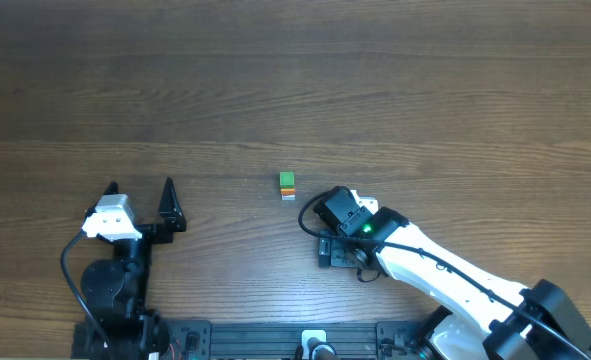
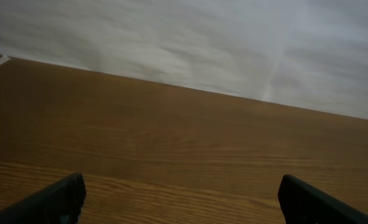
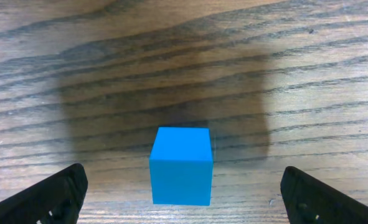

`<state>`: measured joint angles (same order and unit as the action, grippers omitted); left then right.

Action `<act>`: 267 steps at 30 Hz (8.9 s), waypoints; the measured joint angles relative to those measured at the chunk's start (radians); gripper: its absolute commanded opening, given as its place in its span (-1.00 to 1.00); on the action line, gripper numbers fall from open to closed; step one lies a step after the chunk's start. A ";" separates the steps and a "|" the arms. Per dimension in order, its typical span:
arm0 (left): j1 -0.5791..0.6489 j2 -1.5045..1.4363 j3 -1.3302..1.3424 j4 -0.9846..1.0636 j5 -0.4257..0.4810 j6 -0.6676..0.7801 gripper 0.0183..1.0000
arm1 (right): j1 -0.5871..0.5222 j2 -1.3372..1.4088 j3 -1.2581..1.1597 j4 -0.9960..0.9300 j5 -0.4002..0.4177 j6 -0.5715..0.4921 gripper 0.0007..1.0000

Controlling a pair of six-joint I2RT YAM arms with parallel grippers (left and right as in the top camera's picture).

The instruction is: Stack Cubes

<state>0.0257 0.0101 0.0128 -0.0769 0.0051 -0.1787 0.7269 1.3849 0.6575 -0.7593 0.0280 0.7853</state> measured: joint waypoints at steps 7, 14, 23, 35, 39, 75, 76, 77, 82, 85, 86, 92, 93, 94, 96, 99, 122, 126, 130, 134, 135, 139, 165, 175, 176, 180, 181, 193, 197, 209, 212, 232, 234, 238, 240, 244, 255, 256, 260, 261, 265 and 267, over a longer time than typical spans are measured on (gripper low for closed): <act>0.000 0.000 0.000 0.000 0.000 0.000 1.00 | 0.000 0.002 -0.001 0.008 0.020 -0.006 0.60; 0.000 0.000 0.000 0.000 0.000 0.000 1.00 | 0.000 0.016 -0.001 0.023 0.042 -0.007 0.48; 0.000 0.000 0.000 0.000 0.000 0.000 1.00 | 0.000 0.068 -0.001 0.038 0.050 -0.011 0.35; 0.000 0.000 0.000 0.000 0.000 0.000 1.00 | 0.000 0.068 -0.001 0.040 0.054 -0.016 -0.13; 0.000 0.000 0.000 0.000 0.000 0.000 1.00 | 0.000 0.068 -0.001 0.047 0.054 -0.019 -0.18; 0.000 0.000 0.000 0.000 0.000 0.000 1.00 | 0.008 0.075 0.130 -0.085 0.053 -0.030 -0.92; 0.000 0.000 0.000 0.000 0.000 0.000 1.00 | 0.008 0.075 0.175 -0.114 0.054 -0.032 -0.93; 0.000 0.000 0.000 0.000 0.000 0.000 1.00 | 0.008 0.076 0.214 -0.141 0.054 -0.034 -0.93; 0.000 0.000 0.000 0.001 0.000 0.000 1.00 | 0.008 0.085 0.491 -0.317 0.075 -0.052 -0.98; 0.000 0.000 0.000 0.000 0.000 0.000 1.00 | 0.008 0.108 0.640 -0.383 0.088 -0.056 -0.98; 0.000 0.000 0.000 0.000 0.000 0.000 1.00 | 0.008 0.126 0.703 -0.409 0.091 -0.058 -0.98; 0.000 0.000 0.000 0.000 0.000 0.000 1.00 | 0.008 0.277 0.946 -0.509 0.103 -0.061 -0.98; 0.000 0.000 0.000 0.000 0.000 0.000 1.00 | 0.010 0.307 0.976 -0.515 0.103 -0.063 -0.98; 0.000 0.000 0.000 0.000 0.000 0.000 1.00 | 0.010 0.344 1.010 -0.520 0.102 -0.066 -0.98; 0.000 0.000 0.000 0.000 0.000 0.000 1.00 | 0.013 0.404 1.057 -0.521 0.099 -0.072 -0.98; 0.000 0.000 0.000 0.000 0.000 0.000 1.00 | 0.022 0.471 1.098 -0.522 0.090 -0.079 -0.98; 0.000 0.000 0.000 0.000 0.000 0.000 1.00 | 0.034 0.586 1.113 -0.522 0.052 -0.082 -0.98; 0.000 0.000 0.000 0.000 0.000 0.000 1.00 | 0.034 0.586 1.113 -0.520 0.053 -0.083 -0.98; 0.000 0.000 0.000 0.000 0.000 0.000 1.00 | 0.034 0.586 1.113 -0.518 0.052 -0.083 -0.98; 0.000 0.000 0.000 0.000 0.000 0.000 1.00 | 0.035 0.586 1.110 -0.517 0.052 -0.082 -0.98; 0.000 0.000 0.000 0.000 0.000 0.000 1.00 | 0.036 0.586 1.109 -0.515 0.052 -0.082 -0.98; 0.000 0.000 0.000 0.000 0.000 0.000 1.00 | 0.036 0.586 1.093 -0.505 0.052 -0.082 -0.98; 0.000 0.000 0.000 0.000 0.000 0.000 1.00 | 0.040 0.586 1.055 -0.463 0.050 -0.081 -0.98; 0.000 0.000 0.000 0.000 0.000 0.000 1.00 | 0.041 0.595 1.055 -0.461 0.049 -0.081 -0.85; 0.000 0.000 0.000 0.000 0.000 0.000 1.00 | 0.041 0.595 1.055 -0.461 0.049 -0.081 -0.69; 0.000 0.000 0.000 0.000 0.000 0.000 1.00 | 0.041 0.597 1.055 -0.459 0.049 -0.078 0.01; 0.000 0.000 0.000 0.000 0.000 0.000 1.00 | 0.041 0.599 1.055 -0.459 0.050 -0.079 0.57; 0.000 0.000 0.000 0.000 0.000 0.000 1.00 | 0.041 0.614 1.055 -0.439 0.046 -0.082 0.99; 0.000 0.000 0.000 0.000 0.000 0.000 1.00 | 0.041 0.614 1.055 -0.405 0.046 -0.113 0.98; 0.000 0.000 0.000 0.000 0.000 0.000 1.00 | -0.037 0.346 1.057 -0.345 0.150 -0.307 0.98; 0.000 0.000 0.000 0.000 0.000 0.000 1.00 | -0.076 0.225 1.058 -0.347 0.181 -0.356 0.98; 0.000 0.001 0.000 0.000 0.006 0.000 1.00 | -0.367 -0.699 0.064 0.146 0.356 -0.515 0.99; 0.000 0.001 0.000 0.000 0.006 0.000 1.00 | -0.385 -0.753 -0.023 0.235 0.336 -0.551 0.99; 0.000 0.001 0.000 0.000 0.007 0.000 1.00 | -0.404 -0.847 -0.183 0.340 0.301 -0.597 0.98; 0.000 0.001 0.000 0.000 0.007 0.000 1.00 | -0.420 -0.884 -0.240 0.370 0.281 -0.610 0.98; 0.000 0.001 0.000 0.000 0.006 0.000 1.00 | -0.489 -0.975 -0.319 0.403 0.211 -0.644 0.99; 0.000 0.001 0.000 0.000 0.007 0.000 1.00 | -0.673 -1.221 -0.449 0.422 0.042 -0.734 0.99; 0.000 0.001 0.000 0.000 0.007 0.000 1.00 | -0.678 -1.235 -0.463 0.428 0.035 -0.740 0.99; 0.000 0.001 0.000 0.000 0.007 0.000 1.00 | -0.683 -1.281 -0.508 0.470 0.013 -0.765 0.99; 0.000 0.001 0.000 0.000 0.007 0.000 1.00 | -0.683 -1.290 -0.516 0.476 0.010 -0.770 0.98; 0.000 0.001 0.000 0.000 0.006 0.000 1.00 | -0.683 -1.316 -0.533 0.478 0.000 -0.791 0.99; 0.000 0.001 0.000 0.000 0.007 0.000 1.00 | -0.683 -1.323 -0.539 0.484 -0.004 -0.794 0.99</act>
<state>0.0257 0.0109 0.0124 -0.0765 0.0120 -0.1787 0.0441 0.0620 0.1181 -0.2749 0.0242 -0.0086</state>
